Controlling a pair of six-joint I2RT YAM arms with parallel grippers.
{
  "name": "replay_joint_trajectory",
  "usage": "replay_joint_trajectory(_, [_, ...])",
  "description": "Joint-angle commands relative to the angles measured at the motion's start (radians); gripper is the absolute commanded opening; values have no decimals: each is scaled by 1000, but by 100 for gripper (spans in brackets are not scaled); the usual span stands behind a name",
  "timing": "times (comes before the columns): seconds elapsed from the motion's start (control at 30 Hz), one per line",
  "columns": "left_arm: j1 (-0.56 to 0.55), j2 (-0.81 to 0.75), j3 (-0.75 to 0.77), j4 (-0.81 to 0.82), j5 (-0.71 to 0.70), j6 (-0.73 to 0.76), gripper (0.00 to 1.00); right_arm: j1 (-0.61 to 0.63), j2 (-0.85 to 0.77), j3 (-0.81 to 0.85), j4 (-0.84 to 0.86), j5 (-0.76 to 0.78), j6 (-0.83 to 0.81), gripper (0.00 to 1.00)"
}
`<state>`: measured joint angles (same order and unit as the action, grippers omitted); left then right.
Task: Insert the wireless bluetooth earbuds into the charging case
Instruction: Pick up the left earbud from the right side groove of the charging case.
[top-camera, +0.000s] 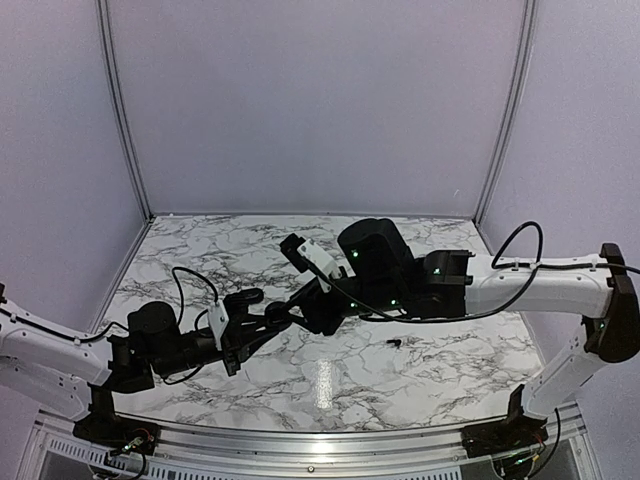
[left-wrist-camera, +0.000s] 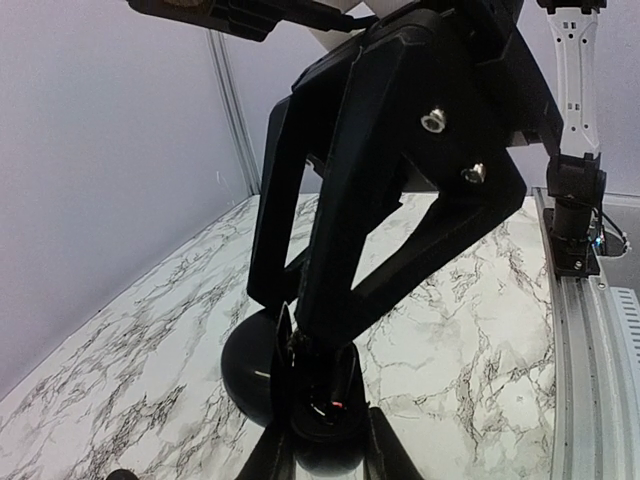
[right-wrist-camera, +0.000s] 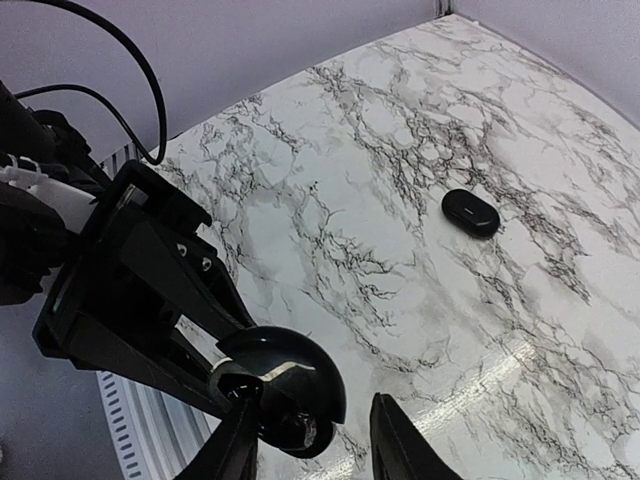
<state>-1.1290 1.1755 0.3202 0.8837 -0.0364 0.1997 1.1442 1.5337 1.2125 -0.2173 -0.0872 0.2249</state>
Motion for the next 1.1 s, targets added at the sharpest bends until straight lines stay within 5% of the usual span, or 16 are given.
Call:
replay_joint_trajectory(0.0, [6, 10, 33, 26, -13, 11, 0, -9, 8, 40, 14, -2, 19, 39])
replay_joint_trajectory(0.63, [6, 0, 34, 26, -39, 15, 0, -9, 20, 32, -19, 9, 30, 36])
replay_joint_trajectory(1.07, [6, 6, 39, 27, -38, 15, 0, -9, 11, 34, -20, 12, 24, 20])
